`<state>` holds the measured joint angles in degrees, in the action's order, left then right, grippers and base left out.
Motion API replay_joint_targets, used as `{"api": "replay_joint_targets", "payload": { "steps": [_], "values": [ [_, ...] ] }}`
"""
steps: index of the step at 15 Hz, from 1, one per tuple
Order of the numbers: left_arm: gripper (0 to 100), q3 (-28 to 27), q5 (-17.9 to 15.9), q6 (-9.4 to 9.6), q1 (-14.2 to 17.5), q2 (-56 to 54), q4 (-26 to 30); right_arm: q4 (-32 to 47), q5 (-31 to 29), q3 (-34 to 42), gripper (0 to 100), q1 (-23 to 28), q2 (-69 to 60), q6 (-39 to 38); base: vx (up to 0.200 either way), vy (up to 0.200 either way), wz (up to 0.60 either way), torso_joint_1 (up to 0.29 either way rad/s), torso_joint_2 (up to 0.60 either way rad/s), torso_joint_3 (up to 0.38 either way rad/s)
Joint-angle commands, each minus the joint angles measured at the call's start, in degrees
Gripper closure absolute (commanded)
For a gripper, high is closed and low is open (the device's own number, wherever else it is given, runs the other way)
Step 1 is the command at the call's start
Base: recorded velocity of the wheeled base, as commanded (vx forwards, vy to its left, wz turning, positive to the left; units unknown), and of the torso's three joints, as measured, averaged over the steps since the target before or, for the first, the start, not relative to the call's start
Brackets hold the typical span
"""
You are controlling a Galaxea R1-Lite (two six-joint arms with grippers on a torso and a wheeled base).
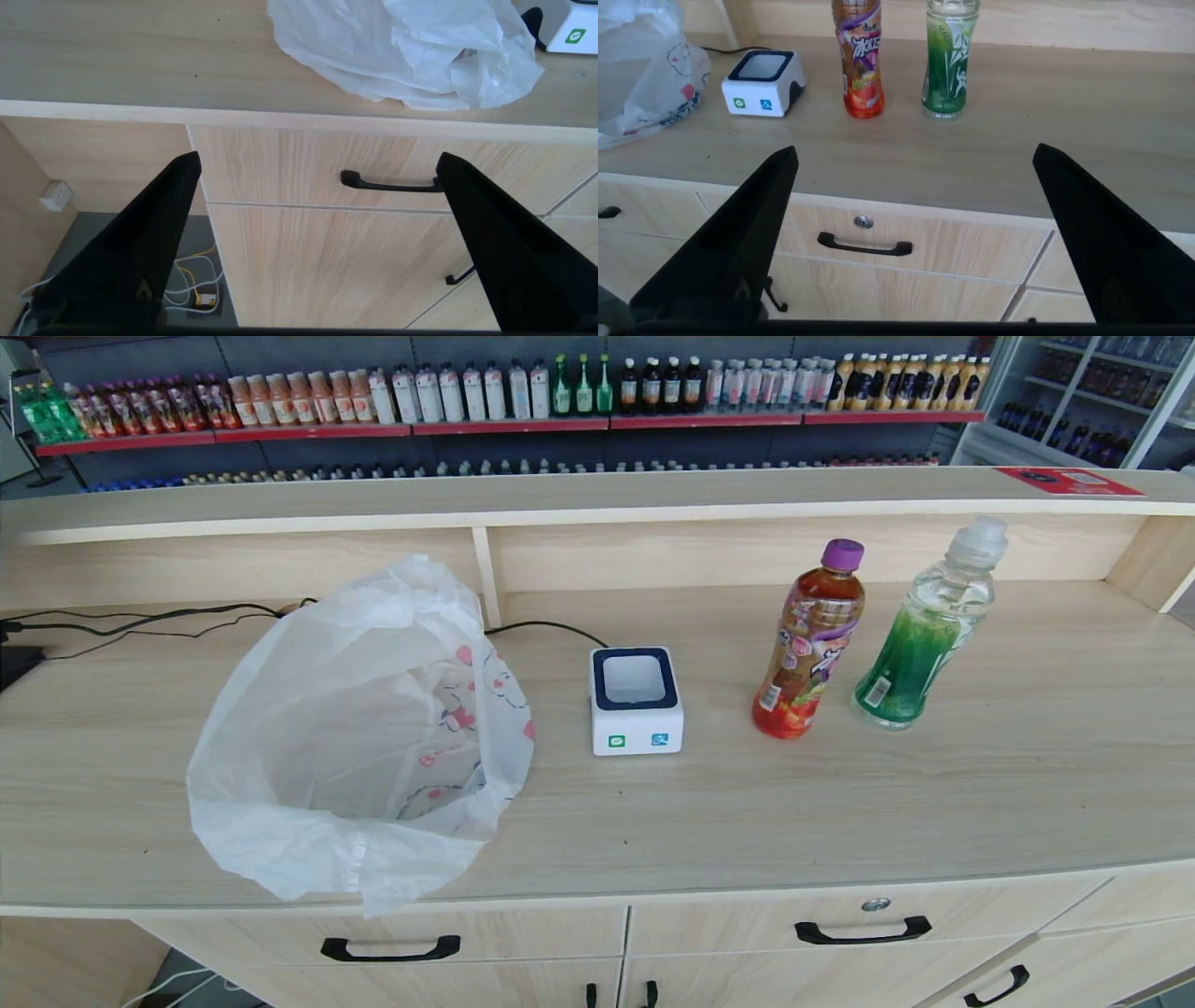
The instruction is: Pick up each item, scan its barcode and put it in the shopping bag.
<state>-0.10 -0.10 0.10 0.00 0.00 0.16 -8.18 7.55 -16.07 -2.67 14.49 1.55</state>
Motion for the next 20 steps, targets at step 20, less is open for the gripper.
{"api": "replay_joint_targets", "payload": {
  "steps": [20],
  "values": [
    [0, 0.0, 0.0, -0.01, 0.0, 0.0, 0.0, -80.7, -6.2, -2.6, 0, -14.0, 70.8, 1.5, 0.000, 0.000, 0.00, 0.000, 0.00, 0.000]
  ]
}}
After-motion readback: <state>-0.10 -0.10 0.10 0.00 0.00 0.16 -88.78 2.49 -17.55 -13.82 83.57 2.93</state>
